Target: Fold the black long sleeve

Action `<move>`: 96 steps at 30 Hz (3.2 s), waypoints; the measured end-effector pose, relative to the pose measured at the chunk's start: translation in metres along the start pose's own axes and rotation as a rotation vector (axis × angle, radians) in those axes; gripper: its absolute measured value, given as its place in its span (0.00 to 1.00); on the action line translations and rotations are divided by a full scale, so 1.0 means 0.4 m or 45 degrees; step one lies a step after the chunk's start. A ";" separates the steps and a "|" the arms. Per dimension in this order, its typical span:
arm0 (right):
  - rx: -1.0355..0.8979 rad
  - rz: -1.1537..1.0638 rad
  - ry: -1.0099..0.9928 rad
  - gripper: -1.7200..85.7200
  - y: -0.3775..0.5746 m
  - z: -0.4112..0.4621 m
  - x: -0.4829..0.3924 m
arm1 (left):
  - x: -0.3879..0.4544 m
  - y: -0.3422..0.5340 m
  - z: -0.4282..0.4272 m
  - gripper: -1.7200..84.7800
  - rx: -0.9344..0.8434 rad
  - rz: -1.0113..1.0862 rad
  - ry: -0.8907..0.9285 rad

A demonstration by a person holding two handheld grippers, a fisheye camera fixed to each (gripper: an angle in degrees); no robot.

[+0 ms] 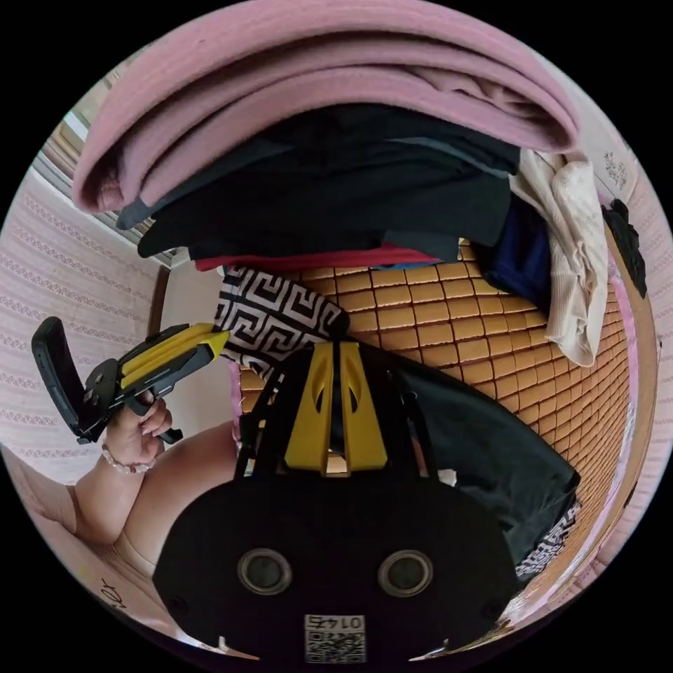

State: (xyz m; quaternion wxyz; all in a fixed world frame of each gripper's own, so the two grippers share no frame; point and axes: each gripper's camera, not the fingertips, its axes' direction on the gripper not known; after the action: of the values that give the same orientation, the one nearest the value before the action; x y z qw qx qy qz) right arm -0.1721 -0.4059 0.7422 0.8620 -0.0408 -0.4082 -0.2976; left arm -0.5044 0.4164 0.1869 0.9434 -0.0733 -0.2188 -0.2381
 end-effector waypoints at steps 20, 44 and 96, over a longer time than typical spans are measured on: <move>0.406 0.945 0.180 0.08 1.229 -0.692 0.200 | 0.972 0.465 -0.035 0.07 -0.481 1.163 1.349; 0.387 1.308 -0.260 0.05 1.654 -0.735 0.259 | 1.433 0.985 0.218 0.07 -0.950 1.769 0.883; 0.168 1.382 -0.142 0.09 1.881 -0.938 0.179 | 1.683 1.139 0.554 0.08 -1.167 1.871 1.147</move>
State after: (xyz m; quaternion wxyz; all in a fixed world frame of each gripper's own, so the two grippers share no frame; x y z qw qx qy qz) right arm 0.5292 0.0588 0.6754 0.8696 -0.2070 -0.3913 0.2185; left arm 0.1636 0.5882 0.6709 0.7321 -0.4534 0.3764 0.3418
